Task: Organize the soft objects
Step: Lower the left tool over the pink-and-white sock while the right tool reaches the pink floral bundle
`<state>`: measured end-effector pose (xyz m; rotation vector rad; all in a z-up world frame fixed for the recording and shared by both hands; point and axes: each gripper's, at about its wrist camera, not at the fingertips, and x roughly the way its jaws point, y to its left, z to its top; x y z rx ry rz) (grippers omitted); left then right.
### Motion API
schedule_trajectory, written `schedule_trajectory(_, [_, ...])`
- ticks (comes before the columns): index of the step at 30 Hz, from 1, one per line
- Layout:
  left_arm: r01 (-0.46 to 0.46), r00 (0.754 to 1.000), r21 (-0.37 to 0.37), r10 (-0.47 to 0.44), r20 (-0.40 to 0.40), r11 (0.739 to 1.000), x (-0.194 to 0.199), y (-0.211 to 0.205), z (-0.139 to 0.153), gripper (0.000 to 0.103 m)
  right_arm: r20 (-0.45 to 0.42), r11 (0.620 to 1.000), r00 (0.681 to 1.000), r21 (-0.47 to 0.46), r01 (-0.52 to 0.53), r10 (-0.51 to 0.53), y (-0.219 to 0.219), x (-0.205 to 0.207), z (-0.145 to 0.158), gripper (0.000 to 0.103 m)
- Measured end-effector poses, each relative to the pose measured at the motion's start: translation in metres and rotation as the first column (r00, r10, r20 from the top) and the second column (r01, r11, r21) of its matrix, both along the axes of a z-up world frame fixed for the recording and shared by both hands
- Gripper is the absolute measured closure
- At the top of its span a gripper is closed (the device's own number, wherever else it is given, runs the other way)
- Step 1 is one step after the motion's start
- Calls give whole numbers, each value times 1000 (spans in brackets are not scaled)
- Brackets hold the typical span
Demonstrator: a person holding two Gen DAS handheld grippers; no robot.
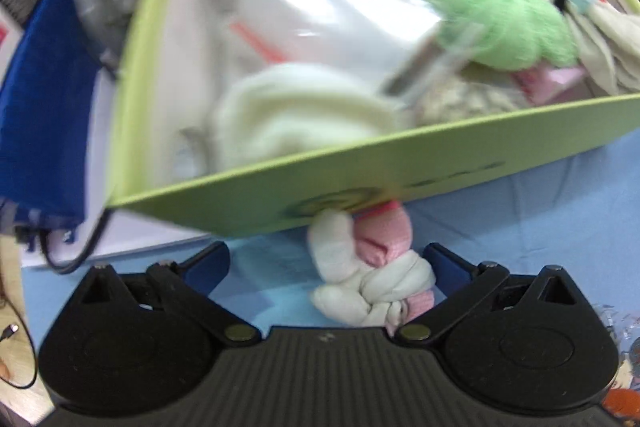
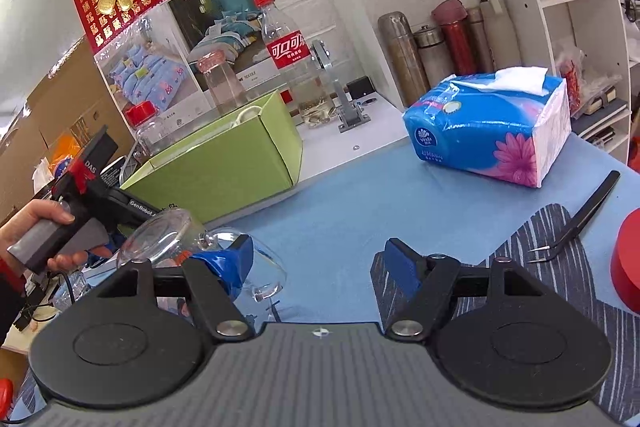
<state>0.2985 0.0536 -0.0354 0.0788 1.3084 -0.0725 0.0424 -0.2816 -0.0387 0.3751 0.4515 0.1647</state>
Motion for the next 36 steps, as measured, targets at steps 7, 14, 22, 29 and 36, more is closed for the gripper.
schedule_trajectory(7, [-133,991,-13,134,19,991,-25,73,-1,1,42,995,997,-74,-61,64,18,-2,23,44])
schedule_trajectory(14, [-233,961,-242,262,91,942,-67,125,17,1,-12,852,931,-399,-339,365,84,34,81,44])
schedule_trajectory(22, [-164,943,-391,260,206,906,-115,141,40,0,-566,226,559,-552,-803,606,216,110,92,44])
schedule_trajectory(29, [-167,928,-381,275,250,909,-131,165,37,0,-792,45,336,-366,-930,510,256,149,44,44])
schedule_trajectory(36, [-198,927,-383,300,226,902,-126,171,30,1,-805,1,424,-466,-885,415,265,177,15,43])
